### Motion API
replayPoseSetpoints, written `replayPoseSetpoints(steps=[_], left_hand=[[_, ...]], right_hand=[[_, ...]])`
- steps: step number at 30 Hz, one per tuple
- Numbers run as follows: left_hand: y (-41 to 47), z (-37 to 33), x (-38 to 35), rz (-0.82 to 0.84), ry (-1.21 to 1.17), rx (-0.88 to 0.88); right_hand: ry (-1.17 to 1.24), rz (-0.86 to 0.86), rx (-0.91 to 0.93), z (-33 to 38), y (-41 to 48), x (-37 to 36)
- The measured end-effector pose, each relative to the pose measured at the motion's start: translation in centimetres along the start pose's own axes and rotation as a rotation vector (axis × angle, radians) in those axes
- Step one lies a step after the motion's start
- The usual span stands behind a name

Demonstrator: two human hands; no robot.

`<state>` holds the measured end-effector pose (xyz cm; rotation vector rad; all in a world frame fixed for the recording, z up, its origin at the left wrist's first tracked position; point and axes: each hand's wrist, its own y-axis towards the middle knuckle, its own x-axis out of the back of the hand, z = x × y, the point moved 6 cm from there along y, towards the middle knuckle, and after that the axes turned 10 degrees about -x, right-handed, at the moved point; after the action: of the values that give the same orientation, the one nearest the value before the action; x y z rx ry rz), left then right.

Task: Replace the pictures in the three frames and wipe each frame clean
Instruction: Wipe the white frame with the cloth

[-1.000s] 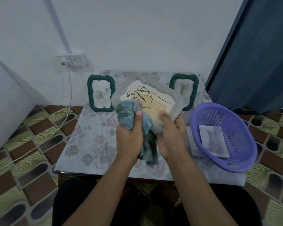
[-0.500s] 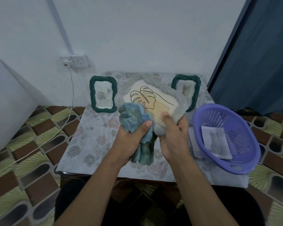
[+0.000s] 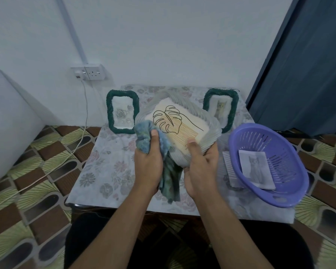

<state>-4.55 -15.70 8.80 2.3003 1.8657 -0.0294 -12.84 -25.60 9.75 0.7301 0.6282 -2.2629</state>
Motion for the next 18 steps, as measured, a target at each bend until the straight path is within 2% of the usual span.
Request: replayPoseSetpoints(steps=[3,6,11,14,16,18], left_hand=[[0.5,1.1,0.8,-0.026,-0.217,0.158],[1.6,1.2,2.4,-0.038,-0.253,0.218],[2.3,1.0,2.4,0.202,-0.366,0.235],[1.5,0.6,1.6,0.332,-0.333,0.227],[1.1,0.3,1.2,0.342,-0.255,0.176],[1.0,-0.1,1.2,0.281,-0.209,0.110]], right_hand=[[-0.026,0.005,0.014,0.5,0.0,0.3],[-0.036,-0.006,0.009,1.1,0.1,0.9],[0.000,0.008,0.010,1.6,0.4,1.0],[-0.006,0.027,0.019,1.7,0.5,0.8],[-0.025,0.029,0.024,1.6,0.5,0.9],[-0.048,0.036,0.035,1.5,0.6,0.9]])
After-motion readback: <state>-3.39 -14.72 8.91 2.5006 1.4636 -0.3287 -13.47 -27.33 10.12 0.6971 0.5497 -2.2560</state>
